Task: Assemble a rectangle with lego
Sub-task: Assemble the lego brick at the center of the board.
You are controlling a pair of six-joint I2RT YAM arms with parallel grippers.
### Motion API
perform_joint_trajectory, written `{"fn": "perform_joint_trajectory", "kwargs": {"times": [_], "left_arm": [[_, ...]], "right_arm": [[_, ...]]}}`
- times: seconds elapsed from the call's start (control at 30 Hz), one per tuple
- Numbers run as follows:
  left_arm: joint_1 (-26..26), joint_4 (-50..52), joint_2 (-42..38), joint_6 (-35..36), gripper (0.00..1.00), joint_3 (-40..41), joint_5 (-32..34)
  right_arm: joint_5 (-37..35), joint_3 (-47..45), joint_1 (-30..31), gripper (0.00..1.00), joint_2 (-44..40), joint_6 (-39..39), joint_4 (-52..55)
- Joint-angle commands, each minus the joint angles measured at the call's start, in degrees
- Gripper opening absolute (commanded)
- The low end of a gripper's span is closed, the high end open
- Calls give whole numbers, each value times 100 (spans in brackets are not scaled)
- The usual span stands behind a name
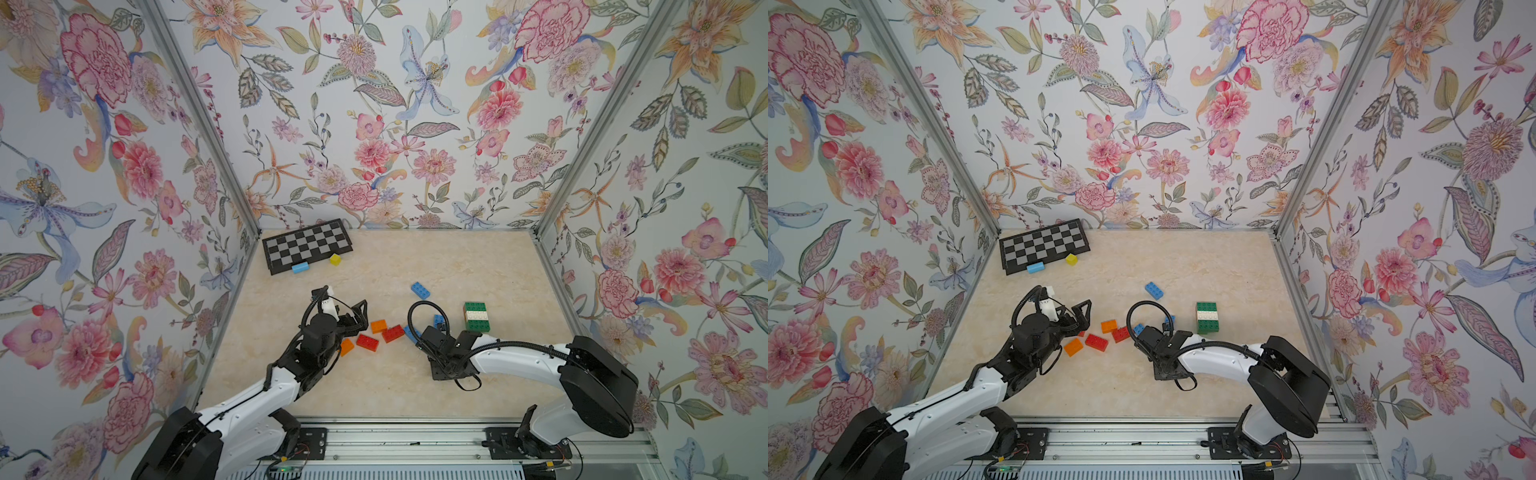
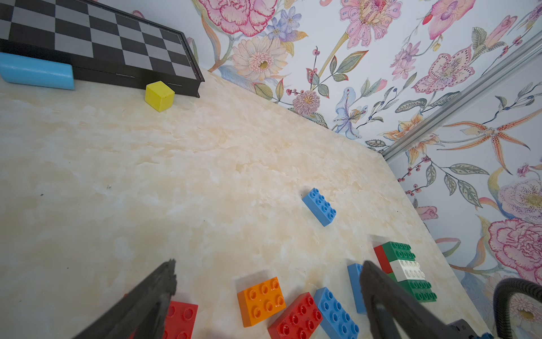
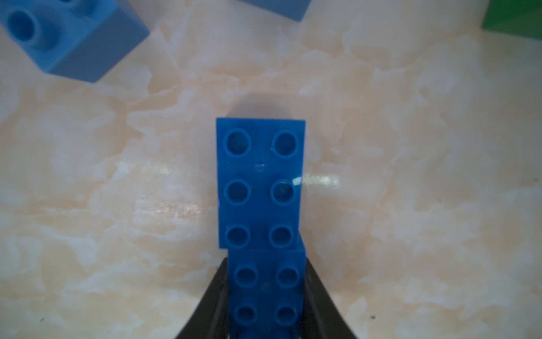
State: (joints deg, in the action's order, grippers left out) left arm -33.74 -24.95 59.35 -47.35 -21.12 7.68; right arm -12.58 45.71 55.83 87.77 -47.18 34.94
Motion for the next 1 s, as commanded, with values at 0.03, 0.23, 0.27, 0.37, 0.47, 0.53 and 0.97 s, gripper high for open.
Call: {"fn": "perform_joint_trajectory", "kwargs": {"times": [0.03, 0.23, 0.27, 0.37, 0.47, 0.53, 0.97], "left_arm": [[69, -85, 57, -39, 99, 34, 5], [73, -94, 85, -45, 99, 22, -30], [69, -84, 85, -46, 99, 21, -27], [69, -80, 77, -55, 99, 21, -37], [69, -71, 55, -55, 99, 21, -22], [69, -39, 34, -55, 99, 21, 2], [69, 143, -106, 2, 99, -32, 43]], "right_arm": [[199, -38, -31, 29, 280, 60, -26], [177, -65, -38, 33, 440, 52, -51], [172, -70, -51, 34, 439, 48, -57], [177, -76, -51, 41, 414, 25, -49], [186, -80, -50, 50, 365, 8, -53], [201, -80, -51, 54, 347, -1, -56], [365, 148, -308, 100, -495, 366, -45]]}}
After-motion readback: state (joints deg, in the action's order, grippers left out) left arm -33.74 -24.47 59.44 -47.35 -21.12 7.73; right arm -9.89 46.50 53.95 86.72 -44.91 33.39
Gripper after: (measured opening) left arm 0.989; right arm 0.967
